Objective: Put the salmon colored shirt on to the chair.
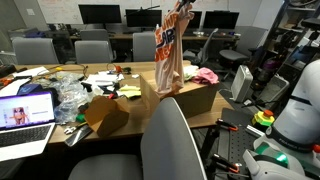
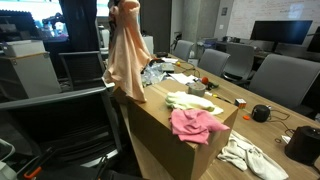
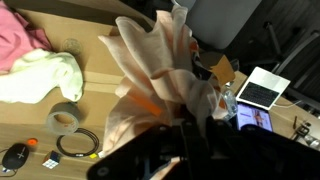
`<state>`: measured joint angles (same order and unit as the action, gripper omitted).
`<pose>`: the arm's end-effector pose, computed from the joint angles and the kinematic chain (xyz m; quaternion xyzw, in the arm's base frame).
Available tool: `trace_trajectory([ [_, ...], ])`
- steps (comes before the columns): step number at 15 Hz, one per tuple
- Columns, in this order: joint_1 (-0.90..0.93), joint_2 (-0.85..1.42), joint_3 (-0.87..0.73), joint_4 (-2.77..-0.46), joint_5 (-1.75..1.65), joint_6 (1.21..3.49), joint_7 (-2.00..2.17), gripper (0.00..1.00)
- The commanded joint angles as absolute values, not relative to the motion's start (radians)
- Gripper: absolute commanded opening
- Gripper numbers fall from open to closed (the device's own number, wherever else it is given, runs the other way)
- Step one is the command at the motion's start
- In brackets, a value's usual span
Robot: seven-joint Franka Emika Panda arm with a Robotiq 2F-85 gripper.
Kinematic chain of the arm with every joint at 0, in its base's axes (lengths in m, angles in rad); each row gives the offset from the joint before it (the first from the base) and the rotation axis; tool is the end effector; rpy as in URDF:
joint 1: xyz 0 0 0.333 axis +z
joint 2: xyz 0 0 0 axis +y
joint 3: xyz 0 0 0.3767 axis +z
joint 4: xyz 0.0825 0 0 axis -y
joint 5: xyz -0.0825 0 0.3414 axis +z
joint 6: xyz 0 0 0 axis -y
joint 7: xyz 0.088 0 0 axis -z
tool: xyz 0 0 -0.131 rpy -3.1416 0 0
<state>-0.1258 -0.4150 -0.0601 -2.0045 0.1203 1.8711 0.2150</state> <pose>0.3820 -0.0664 0.6863 -0.9661 0.2052 -0.1384 0.0737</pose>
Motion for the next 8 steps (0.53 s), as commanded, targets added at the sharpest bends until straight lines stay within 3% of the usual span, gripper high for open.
trace_trajectory([
  [1, -0.098, -0.489, -0.039, -1.998, 0.097, 1.810, 0.169, 0.02],
  [8, -0.042, -0.567, 0.032, -1.980, 0.054, 1.766, 0.118, 0.02],
])
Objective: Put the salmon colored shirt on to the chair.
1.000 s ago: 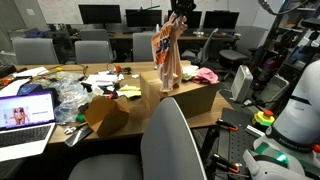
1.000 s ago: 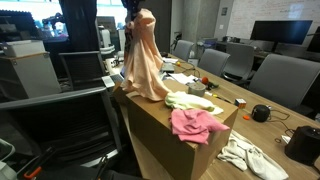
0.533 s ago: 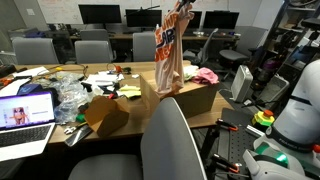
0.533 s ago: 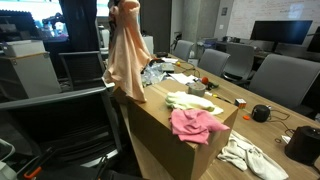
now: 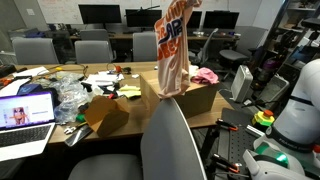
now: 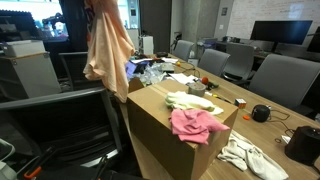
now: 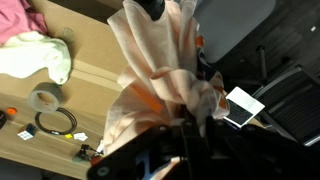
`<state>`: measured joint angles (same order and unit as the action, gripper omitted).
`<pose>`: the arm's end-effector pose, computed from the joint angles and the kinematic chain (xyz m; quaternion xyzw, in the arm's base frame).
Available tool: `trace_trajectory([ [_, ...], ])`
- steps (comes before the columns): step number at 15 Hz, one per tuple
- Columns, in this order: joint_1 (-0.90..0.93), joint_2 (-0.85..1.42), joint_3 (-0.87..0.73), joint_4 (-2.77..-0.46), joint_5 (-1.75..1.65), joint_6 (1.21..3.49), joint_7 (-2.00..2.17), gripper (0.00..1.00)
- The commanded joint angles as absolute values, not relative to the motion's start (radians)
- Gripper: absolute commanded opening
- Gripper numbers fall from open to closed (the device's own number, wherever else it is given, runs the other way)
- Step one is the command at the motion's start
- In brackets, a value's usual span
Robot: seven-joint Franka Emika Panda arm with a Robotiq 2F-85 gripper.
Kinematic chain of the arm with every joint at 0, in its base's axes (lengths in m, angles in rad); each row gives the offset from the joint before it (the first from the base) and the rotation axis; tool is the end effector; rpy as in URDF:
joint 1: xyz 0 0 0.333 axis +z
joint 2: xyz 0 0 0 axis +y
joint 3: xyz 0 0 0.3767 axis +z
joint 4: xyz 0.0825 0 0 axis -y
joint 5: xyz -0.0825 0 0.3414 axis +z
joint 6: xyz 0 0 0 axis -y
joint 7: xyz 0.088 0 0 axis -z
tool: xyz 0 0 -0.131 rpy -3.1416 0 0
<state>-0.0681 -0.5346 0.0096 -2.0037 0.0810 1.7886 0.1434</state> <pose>0.3350 -0.0094 0.7195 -0.9813 0.1020 -0.1572 0.0446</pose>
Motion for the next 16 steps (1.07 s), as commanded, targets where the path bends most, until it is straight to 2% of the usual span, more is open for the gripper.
trace_trajectory([
  [1, -0.032, -0.574, 0.045, -1.979, 0.049, 1.767, 0.113, 0.02],
  [9, 0.055, -0.591, 0.127, -1.980, 0.020, 1.710, 0.063, 0.02],
  [16, 0.103, -0.603, 0.131, -1.996, 0.021, 1.593, -0.019, 0.02],
])
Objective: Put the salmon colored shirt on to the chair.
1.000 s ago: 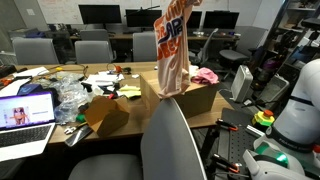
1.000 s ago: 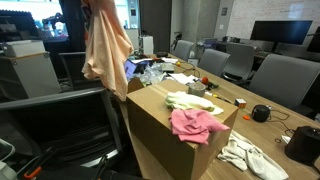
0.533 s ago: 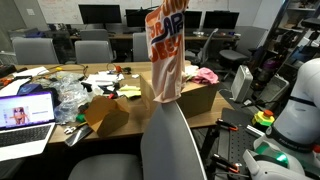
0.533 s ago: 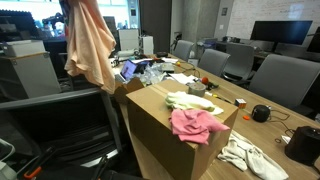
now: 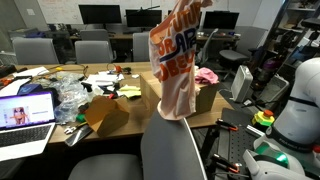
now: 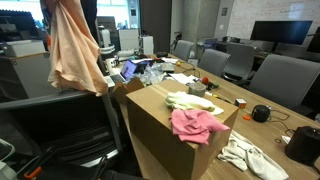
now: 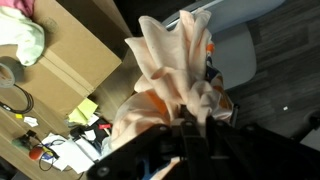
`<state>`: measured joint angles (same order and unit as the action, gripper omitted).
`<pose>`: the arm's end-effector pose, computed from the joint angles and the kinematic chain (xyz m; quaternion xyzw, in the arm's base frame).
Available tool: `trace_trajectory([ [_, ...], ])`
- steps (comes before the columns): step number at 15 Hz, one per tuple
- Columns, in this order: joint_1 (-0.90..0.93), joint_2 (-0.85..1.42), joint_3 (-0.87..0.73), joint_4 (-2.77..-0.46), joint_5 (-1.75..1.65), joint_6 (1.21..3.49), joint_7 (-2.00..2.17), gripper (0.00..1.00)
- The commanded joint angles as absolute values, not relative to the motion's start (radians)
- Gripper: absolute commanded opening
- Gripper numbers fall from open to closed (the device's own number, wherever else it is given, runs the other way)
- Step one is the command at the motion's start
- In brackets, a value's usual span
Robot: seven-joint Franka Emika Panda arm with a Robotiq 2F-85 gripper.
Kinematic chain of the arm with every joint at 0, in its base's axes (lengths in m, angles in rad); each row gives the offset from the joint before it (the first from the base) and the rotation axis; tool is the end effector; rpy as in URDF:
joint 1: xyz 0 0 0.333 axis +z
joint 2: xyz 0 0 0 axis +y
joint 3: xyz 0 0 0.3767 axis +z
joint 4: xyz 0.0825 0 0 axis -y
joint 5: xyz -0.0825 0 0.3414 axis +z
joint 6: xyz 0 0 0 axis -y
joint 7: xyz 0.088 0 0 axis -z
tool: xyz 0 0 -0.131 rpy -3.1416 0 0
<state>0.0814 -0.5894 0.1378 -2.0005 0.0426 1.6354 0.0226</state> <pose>0.2872 0.0925 0.7169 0.9896 0.0913 0.1108 0.0046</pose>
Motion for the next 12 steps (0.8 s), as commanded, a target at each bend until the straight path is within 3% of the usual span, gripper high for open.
trace_trajectory([
  [1, 0.107, -0.604, 0.132, -1.998, 0.021, 1.579, -0.030, 0.02],
  [12, 0.140, -0.569, 0.142, -2.018, 0.022, 1.549, -0.092, 0.02],
])
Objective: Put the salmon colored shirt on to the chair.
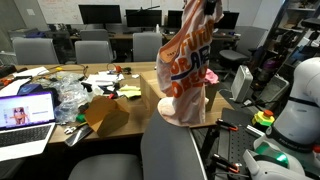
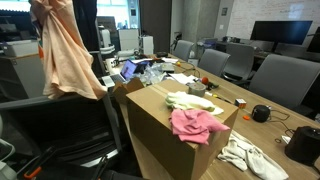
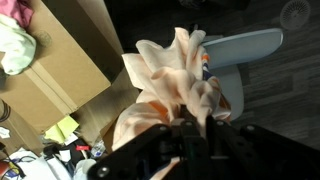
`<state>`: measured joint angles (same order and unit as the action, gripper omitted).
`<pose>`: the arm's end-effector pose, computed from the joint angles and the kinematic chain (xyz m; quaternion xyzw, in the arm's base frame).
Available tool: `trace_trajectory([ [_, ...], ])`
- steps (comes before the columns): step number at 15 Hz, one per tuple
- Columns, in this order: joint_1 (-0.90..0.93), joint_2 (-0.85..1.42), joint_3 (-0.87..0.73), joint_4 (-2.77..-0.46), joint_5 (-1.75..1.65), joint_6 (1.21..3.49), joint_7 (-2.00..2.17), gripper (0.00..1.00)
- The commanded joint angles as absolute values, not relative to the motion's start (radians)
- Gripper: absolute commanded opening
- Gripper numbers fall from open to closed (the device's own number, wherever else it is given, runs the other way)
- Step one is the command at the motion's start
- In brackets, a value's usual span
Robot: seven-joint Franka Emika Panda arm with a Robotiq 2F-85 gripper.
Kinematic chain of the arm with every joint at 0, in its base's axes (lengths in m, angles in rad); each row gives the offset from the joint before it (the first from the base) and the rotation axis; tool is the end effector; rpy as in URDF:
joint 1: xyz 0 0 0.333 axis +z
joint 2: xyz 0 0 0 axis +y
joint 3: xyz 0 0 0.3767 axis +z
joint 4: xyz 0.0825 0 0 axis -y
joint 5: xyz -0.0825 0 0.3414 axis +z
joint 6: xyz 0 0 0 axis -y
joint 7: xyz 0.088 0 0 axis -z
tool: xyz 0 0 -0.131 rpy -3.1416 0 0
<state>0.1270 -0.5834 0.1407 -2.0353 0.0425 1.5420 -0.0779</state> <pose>0.2748 0.1030 0.6900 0.9855 0.1635 0.0440 0.0138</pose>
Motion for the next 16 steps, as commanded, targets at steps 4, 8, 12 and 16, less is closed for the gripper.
trace_trajectory([
  [4, 0.139, -0.534, 0.141, -2.001, 0.030, 1.565, -0.087, 0.02],
  [8, 0.139, -0.500, 0.140, -1.983, 0.035, 1.574, -0.081, 0.02],
  [12, 0.138, -0.463, 0.136, -1.970, 0.042, 1.583, -0.083, 0.02],
  [16, 0.136, -0.432, 0.129, -1.983, 0.049, 1.589, -0.086, 0.02],
])
